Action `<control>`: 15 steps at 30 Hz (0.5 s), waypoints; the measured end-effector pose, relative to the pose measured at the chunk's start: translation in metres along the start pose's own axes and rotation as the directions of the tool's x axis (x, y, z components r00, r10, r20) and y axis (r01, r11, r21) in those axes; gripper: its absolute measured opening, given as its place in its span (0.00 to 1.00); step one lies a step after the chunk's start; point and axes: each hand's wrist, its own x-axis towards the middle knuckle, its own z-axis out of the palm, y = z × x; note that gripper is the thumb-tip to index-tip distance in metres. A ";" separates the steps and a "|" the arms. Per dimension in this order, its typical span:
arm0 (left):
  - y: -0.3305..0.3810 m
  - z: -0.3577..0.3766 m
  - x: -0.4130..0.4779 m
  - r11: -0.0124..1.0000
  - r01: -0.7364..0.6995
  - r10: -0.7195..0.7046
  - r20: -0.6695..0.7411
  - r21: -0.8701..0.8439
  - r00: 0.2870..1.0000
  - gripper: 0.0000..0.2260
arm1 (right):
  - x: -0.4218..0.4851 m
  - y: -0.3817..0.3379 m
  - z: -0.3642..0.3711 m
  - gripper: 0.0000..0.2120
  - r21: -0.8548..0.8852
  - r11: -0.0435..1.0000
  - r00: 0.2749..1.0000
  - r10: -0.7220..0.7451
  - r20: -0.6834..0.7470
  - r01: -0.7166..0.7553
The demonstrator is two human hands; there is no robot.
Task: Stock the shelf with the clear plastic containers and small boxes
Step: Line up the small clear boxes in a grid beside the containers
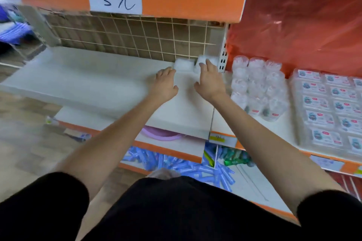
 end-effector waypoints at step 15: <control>-0.015 0.033 0.078 0.969 -0.244 0.236 0.176 0.027 0.956 0.26 | 0.083 0.021 0.037 0.28 -0.338 0.941 1.000 0.013 0.024 -0.004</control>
